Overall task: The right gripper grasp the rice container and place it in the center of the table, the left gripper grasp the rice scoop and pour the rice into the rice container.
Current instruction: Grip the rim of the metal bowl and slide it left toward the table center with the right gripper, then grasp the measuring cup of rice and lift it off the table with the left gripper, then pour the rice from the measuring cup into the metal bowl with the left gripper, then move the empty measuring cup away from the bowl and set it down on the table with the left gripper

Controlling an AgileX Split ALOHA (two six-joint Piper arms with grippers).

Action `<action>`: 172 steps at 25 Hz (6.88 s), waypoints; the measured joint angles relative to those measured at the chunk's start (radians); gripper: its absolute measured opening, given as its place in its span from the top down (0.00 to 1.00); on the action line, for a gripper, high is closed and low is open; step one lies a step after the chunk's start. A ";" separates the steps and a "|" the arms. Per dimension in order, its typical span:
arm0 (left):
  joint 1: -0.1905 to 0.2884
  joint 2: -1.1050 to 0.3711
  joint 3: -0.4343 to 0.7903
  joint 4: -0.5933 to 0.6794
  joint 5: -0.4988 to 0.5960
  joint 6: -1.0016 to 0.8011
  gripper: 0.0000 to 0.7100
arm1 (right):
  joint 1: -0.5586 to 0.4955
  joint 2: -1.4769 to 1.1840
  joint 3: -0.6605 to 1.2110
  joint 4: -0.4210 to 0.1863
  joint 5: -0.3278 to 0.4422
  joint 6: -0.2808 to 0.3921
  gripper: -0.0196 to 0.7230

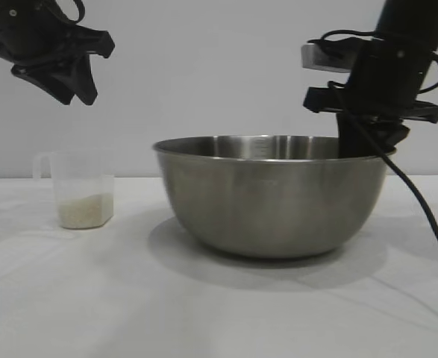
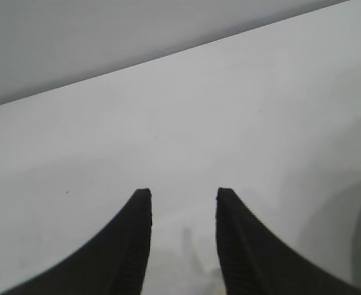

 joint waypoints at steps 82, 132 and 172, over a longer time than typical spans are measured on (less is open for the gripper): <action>-0.116 0.201 0.126 0.790 -0.896 0.970 1.00 | 0.113 -1.926 0.731 -0.171 0.492 0.311 0.52; 0.002 0.153 0.293 0.401 -0.927 0.012 1.00 | 0.113 -1.926 0.731 -0.180 0.492 0.325 0.52; 0.025 -0.496 0.558 0.311 -0.253 -0.171 0.58 | 0.113 -1.926 0.731 -0.216 0.492 0.365 0.52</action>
